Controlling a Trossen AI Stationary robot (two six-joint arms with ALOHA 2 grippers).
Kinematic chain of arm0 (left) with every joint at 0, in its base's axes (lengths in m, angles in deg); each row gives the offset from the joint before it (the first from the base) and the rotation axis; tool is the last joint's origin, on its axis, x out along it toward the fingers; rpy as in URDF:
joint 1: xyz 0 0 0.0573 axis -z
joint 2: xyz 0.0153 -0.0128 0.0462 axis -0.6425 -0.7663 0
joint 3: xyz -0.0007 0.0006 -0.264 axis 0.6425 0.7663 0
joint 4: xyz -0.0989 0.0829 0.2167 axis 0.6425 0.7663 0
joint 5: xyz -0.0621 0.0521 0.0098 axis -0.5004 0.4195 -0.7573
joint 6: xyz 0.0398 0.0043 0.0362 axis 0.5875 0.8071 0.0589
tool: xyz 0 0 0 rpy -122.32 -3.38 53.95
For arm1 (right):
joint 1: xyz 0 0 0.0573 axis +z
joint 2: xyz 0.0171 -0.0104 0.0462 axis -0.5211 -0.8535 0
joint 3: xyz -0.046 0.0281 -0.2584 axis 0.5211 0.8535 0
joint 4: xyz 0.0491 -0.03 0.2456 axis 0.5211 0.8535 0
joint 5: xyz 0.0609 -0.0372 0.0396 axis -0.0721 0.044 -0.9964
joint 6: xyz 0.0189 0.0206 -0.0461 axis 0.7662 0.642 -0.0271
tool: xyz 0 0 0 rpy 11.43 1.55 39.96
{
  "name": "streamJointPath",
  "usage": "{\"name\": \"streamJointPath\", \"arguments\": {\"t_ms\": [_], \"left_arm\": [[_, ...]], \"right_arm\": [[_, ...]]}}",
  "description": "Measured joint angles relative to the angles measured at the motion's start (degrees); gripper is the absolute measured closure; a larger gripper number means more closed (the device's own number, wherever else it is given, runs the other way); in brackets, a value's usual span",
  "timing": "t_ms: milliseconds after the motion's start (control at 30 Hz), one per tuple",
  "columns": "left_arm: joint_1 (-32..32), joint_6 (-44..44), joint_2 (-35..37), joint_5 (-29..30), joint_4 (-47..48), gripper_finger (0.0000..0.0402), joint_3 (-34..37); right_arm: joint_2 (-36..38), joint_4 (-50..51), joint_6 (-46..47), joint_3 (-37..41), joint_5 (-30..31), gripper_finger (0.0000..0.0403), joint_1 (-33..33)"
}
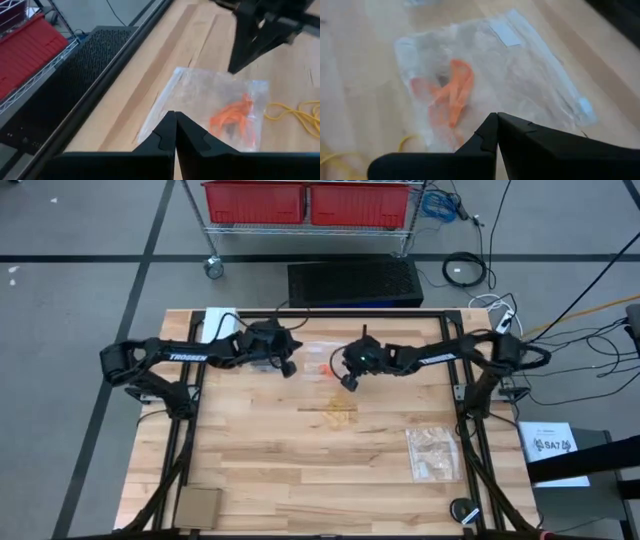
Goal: Sort rubber bands
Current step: Put the top right transparent zip bag beside the top left transparent zip bag on the table
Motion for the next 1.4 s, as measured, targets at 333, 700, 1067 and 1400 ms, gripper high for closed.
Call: {"name": "streamJointPath", "arguments": {"t_ms": [333, 700, 1067, 1400], "left_arm": [[0.3, -3.1, 1.5, -1.3, -7.2, 0.0398, 7.5], [0.3, -3.1, 1.5, -1.5, -9.0, 0.0398, 7.9], [0.3, -3.1, 1.5, -1.5, -8.9, 0.0399, 7.9], [0.3, -3.1, 1.5, -1.5, -8.5, 0.0399, 7.9]], "right_arm": [[-10.6, 5.6, -0.6, -10.2, -2.9, 0.0403, -3.0], [-14.1, 11.2, -1.7, -18.2, -3.1, 0.0403, -4.4], [-14.2, 11.4, -7.0, -18.9, -9.2, 0.0403, -5.1], [-15.9, 11.3, -4.4, -18.9, -8.4, 0.0403, -5.6]]}}
